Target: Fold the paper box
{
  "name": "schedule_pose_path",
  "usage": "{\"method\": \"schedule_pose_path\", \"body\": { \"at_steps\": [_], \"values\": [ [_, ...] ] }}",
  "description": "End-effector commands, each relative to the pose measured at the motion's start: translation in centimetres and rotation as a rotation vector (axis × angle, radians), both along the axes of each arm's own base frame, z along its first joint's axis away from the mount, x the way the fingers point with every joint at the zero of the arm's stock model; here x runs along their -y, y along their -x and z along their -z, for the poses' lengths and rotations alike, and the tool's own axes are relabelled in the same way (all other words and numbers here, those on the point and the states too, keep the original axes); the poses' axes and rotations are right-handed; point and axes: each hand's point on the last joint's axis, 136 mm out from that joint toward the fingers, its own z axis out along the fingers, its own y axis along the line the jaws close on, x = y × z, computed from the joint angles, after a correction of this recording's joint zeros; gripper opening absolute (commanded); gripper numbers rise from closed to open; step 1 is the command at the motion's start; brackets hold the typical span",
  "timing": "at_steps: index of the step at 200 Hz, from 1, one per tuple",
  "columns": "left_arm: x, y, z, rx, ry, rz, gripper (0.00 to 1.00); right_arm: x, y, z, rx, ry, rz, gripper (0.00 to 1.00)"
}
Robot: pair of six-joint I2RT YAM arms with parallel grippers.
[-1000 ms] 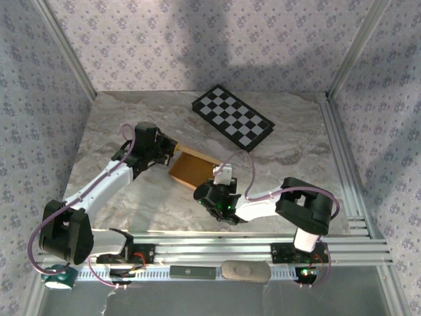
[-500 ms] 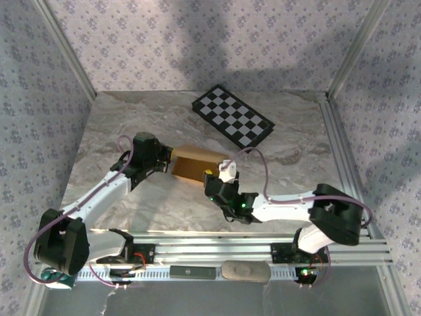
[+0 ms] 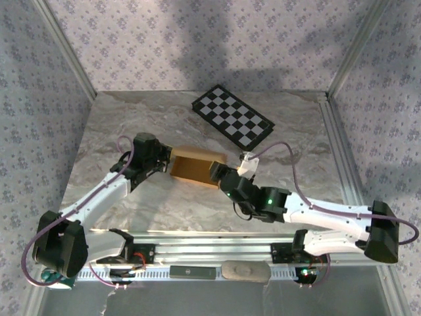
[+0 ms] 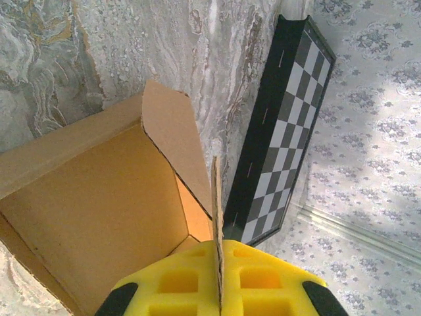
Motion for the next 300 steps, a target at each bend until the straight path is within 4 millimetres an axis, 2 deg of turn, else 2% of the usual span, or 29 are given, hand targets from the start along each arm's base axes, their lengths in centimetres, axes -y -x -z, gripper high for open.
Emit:
{"method": "schedule_pose_path", "body": {
  "at_steps": [1,33,50,58,74,99,109,137,156,175,198,226,300],
  "values": [
    [-0.3,0.2,-0.8,0.01,-0.039,-0.006,0.0,0.6,-0.5,0.1,-0.109,-0.037,0.071,0.87],
    [-0.2,0.4,-0.9,0.015,-0.055,-0.009,0.0,-1.2,-0.7,1.4,-0.281,-0.224,0.121,0.85],
    [-0.1,0.4,-1.0,0.019,-0.057,-0.007,0.0,-2.0,-1.0,1.4,-0.307,-0.285,0.139,0.85],
    [-0.2,0.4,-1.1,0.021,-0.06,-0.008,0.0,-1.4,-1.4,1.1,-0.286,-0.257,0.152,0.84],
    [-0.2,0.4,-1.3,0.023,-0.076,-0.002,0.0,1.1,-2.6,0.9,-0.276,-0.18,0.166,0.84],
    [-0.2,0.4,-1.5,0.028,-0.091,0.012,0.0,4.3,-7.3,2.5,-0.311,-0.244,0.047,0.92],
    [-0.3,0.4,-1.6,0.032,-0.093,0.013,0.0,4.4,-8.4,2.8,-0.33,-0.295,-0.049,0.98],
    [-0.1,0.2,-1.5,0.032,-0.098,0.022,0.0,5.2,-9.4,6.0,-0.546,-0.301,-0.11,0.98],
    [0.1,0.0,-1.5,0.035,-0.099,0.029,0.0,3.9,-10.0,9.2,-0.696,-0.39,-0.16,0.88],
    [0.1,-0.2,-1.7,0.041,-0.104,0.036,0.0,1.7,-10.6,10.5,-0.777,-0.476,-0.222,0.82],
    [0.2,-0.3,-2.0,0.048,-0.106,0.045,0.0,0.0,-11.2,10.3,-0.793,-0.505,-0.248,0.82],
    [0.3,-0.5,-2.1,0.052,-0.108,0.051,0.0,-0.7,-11.9,10.6,-0.809,-0.571,-0.247,0.79],
    [0.8,-0.8,-2.0,0.052,-0.103,0.066,0.0,-2.7,-11.9,11.1,-0.835,-0.718,-0.255,0.66]
  ]
}}
